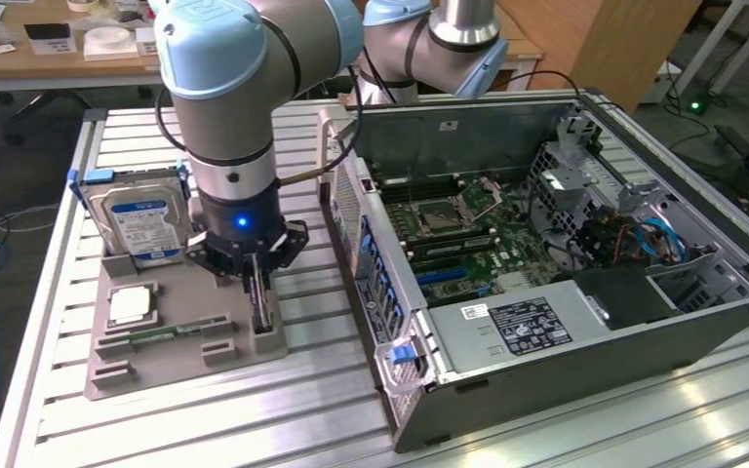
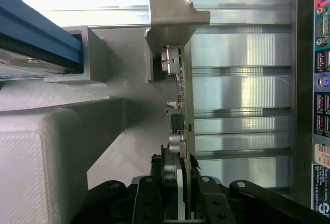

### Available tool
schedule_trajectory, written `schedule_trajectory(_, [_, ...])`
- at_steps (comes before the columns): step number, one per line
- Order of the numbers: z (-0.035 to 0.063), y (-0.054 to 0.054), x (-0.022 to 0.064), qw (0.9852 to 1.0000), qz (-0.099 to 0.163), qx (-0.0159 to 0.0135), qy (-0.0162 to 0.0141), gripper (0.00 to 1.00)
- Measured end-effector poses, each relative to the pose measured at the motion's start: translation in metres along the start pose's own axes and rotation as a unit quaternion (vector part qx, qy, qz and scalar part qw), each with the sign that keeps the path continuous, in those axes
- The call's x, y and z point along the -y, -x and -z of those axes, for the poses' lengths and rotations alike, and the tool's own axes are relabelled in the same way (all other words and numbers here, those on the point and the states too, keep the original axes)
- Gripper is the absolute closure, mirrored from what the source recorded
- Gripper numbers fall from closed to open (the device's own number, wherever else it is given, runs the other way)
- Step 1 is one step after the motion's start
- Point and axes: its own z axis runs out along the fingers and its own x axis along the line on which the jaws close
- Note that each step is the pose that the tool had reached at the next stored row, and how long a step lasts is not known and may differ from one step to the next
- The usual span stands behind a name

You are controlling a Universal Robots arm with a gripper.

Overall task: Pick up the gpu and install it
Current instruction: 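Pick up the gpu and move the gpu toward the slot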

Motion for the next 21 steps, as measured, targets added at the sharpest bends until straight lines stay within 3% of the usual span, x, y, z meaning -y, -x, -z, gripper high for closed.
schedule_trajectory(16, [0.0006, 0.000, -0.0001, 1.0000, 0.000, 0.0000, 0.0002, 0.71])
schedule_trajectory(21, [0.0119, 0.000, -0.0003, 1.0000, 0.000, -0.0001, 0.0017, 0.71])
